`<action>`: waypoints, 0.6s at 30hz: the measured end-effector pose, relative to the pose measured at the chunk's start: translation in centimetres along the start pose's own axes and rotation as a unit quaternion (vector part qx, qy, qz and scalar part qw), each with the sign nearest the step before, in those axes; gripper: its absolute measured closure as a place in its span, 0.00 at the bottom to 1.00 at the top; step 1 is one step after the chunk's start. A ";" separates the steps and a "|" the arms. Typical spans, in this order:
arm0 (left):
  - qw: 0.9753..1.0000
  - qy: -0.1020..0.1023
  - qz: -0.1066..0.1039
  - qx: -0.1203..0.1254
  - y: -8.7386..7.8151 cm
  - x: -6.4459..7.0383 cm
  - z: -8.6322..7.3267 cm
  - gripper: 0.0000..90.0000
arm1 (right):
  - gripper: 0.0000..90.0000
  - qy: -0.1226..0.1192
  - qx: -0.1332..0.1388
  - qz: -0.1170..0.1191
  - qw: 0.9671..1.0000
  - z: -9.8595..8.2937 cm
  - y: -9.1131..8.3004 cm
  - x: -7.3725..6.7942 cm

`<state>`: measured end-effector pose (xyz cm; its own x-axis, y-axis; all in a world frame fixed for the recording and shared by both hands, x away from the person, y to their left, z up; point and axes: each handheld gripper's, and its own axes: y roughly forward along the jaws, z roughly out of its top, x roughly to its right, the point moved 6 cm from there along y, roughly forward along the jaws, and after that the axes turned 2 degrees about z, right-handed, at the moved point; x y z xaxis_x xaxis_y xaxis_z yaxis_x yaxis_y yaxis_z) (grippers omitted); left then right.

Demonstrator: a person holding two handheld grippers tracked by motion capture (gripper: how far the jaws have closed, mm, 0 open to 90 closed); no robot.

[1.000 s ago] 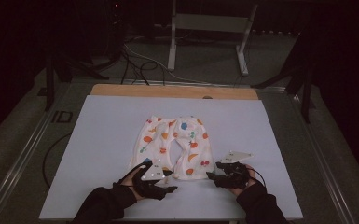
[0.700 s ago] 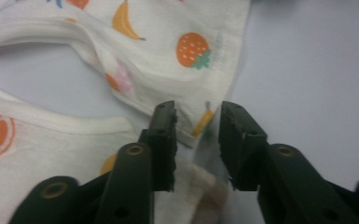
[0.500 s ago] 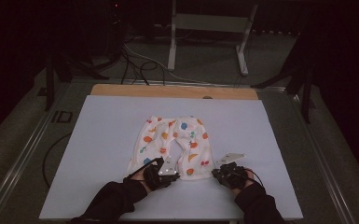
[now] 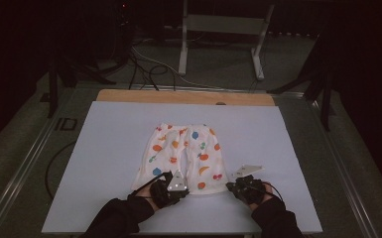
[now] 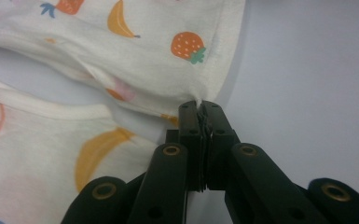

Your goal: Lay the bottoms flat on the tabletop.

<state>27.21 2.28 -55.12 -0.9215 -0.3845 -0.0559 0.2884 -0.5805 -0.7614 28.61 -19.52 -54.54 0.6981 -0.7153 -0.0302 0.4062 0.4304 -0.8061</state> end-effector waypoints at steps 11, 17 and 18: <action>1.000 -0.016 -0.021 -0.005 0.4 0.3 -0.5 0.99 | 1.00 0.005 -0.009 0.005 1.000 -0.8 -0.2 -0.1; 0.999 -0.022 -0.040 -0.005 0.3 0.2 -0.5 0.93 | 0.96 0.005 0.001 0.007 1.000 -0.7 -0.4 -0.1; 0.999 -0.024 -0.046 -0.003 0.1 0.2 -0.5 0.91 | 0.91 0.007 0.006 0.007 1.000 -0.6 -0.4 0.0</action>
<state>26.95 2.53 -55.59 -0.9303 -0.3638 0.0461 0.2012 -0.6116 -0.7652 28.08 -20.01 -54.53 0.6958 -0.7166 -0.0487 0.4041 0.4467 -0.7982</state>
